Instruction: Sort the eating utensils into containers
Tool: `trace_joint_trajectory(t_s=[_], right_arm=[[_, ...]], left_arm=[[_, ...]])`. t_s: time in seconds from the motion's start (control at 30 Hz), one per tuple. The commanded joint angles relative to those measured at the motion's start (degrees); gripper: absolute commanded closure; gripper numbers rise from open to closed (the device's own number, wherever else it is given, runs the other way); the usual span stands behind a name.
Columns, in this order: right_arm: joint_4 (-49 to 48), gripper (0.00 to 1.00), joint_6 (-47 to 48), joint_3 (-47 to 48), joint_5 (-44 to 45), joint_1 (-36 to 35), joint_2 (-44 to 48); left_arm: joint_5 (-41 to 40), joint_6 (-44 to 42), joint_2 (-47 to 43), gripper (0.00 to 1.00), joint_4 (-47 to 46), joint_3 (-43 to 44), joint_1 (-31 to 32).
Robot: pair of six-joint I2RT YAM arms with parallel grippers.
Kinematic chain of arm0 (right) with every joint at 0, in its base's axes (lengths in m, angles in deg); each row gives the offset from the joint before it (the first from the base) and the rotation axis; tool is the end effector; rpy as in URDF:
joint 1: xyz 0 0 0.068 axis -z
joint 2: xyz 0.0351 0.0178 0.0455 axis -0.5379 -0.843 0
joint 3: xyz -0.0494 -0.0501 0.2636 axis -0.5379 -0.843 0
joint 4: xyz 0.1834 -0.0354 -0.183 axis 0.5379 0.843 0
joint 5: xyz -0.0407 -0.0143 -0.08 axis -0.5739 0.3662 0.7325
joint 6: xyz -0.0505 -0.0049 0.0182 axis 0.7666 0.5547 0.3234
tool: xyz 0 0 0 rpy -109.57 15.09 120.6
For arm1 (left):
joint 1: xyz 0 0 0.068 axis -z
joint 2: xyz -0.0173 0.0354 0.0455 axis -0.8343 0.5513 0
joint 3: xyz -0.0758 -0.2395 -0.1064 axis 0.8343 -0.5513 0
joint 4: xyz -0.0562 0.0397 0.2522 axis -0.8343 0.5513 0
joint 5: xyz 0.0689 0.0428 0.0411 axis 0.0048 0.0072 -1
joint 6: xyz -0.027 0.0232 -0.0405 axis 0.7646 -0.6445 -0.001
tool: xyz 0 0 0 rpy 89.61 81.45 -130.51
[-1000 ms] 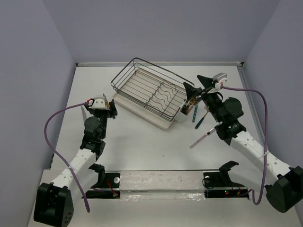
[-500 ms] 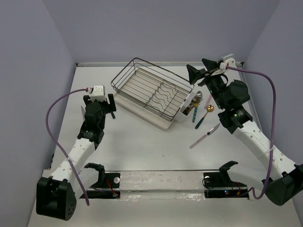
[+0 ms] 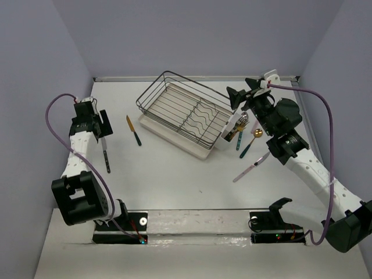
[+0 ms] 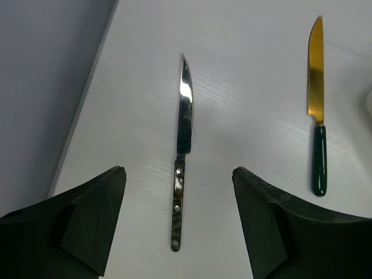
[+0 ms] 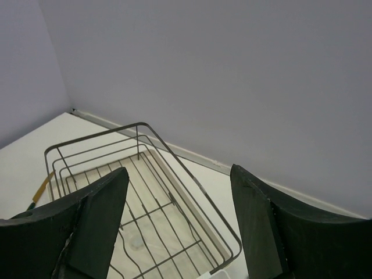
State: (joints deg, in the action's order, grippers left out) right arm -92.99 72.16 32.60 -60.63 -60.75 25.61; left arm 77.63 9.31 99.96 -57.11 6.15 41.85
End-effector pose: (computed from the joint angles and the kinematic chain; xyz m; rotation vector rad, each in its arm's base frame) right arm 0.2172 0.1157 0.4227 -0.3713 1.2789 0.3251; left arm 0.2861 0.0787 0.2863 -0.3430 2.1835 0.2499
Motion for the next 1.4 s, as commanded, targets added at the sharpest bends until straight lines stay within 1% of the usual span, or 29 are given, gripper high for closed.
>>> trace_joint_trajectory(t_s=[0.0,0.17,0.23,0.27,0.3,0.37,0.47,0.6,0.67,0.73,0.83,0.87,0.9,0.97,1.0,1.03,1.1,1.17,1.27,1.37], right_arm=[[-0.80,0.23,2.79,0.54,-2.40,-0.27,-0.77],[-0.71,0.23,2.70,1.16,-3.74,-0.27,-2.53],[-0.80,0.23,2.61,1.07,-3.48,-0.27,-2.53],[-0.80,0.23,2.52,0.90,-3.30,-0.27,-2.36],[-0.89,0.23,2.52,0.37,-3.13,-0.27,-2.18],[-0.80,0.23,2.52,-0.16,-2.25,-0.27,-1.57],[-0.89,0.23,3.05,-1.12,-1.37,-0.27,-0.78],[-0.71,0.23,3.84,-1.21,-1.37,-0.27,-0.77],[-0.71,0.23,4.10,-0.60,0.30,-0.27,-1.30],[-0.71,0.23,4.19,0.01,0.22,-0.27,-2.00],[-0.62,0.23,3.93,0.45,0.21,-0.27,-2.36],[-0.71,0.23,3.84,0.46,0.30,-0.27,-2.44],[-0.71,0.23,3.75,0.63,0.21,-0.27,-2.53],[-0.62,0.23,3.75,0.72,0.39,-0.27,-2.62],[-0.71,0.23,3.67,0.81,0.39,-0.27,-2.71],[-0.71,0.23,3.67,0.89,0.30,-0.27,-2.79],[-0.62,0.23,3.58,1.16,0.21,-0.27,-2.88],[-0.62,0.23,3.49,1.60,-0.13,-0.27,-3.15],[-0.62,0.23,3.49,2.12,-0.49,-0.27,-3.41],[-0.62,0.23,3.05,2.82,-0.58,-0.27,-3.59]], left_arm=[[1.56,-6.33,1.85,0.12,8.21,-2.66,0.55],[2.18,-7.48,7.48,0.13,7.68,-3.29,0.29],[2.61,-7.13,11.26,0.14,8.74,-2.33,-1.20],[2.97,-7.13,12.49,0.19,9.61,-1.97,-1.73],[2.53,-7.04,14.50,0.21,9.80,-1.79,-2.08],[2.00,-7.39,15.57,0.25,9.45,-2.23,-2.18],[3.05,-7.57,16.71,0.28,8.48,-3.11,-2.18],[2.44,-7.48,19.52,0.32,8.39,-3.11,-2.35],[2.44,-7.13,20.93,0.37,8.30,-3.11,-2.44],[3.14,-6.78,22.60,0.57,7.52,-3.46,-3.14],[3.75,-7.74,23.66,0.73,7.25,-3.72,-3.93],[4.20,-7.92,23.57,0.80,7.25,-3.81,-4.20],[4.55,-8.18,23.40,0.93,7.25,-3.81,-4.37],[5.42,-8.45,22.70,1.00,7.25,-3.99,-4.99],[5.60,-8.53,22.17,1.00,7.34,-3.99,-5.25],[8.13,-8.36,21.82,1.00,7.68,-3.64,-5.86],[10.60,-7.84,20.86,1.00,7.95,-3.02,-6.92],[15.33,-6.69,18.48,1.00,7.60,-1.62,-8.15],[19.30,-3.27,14.53,1.00,6.55,0.74,-10.61],[20.80,-2.39,10.40,1.00,5.76,4.69,-10.61]])
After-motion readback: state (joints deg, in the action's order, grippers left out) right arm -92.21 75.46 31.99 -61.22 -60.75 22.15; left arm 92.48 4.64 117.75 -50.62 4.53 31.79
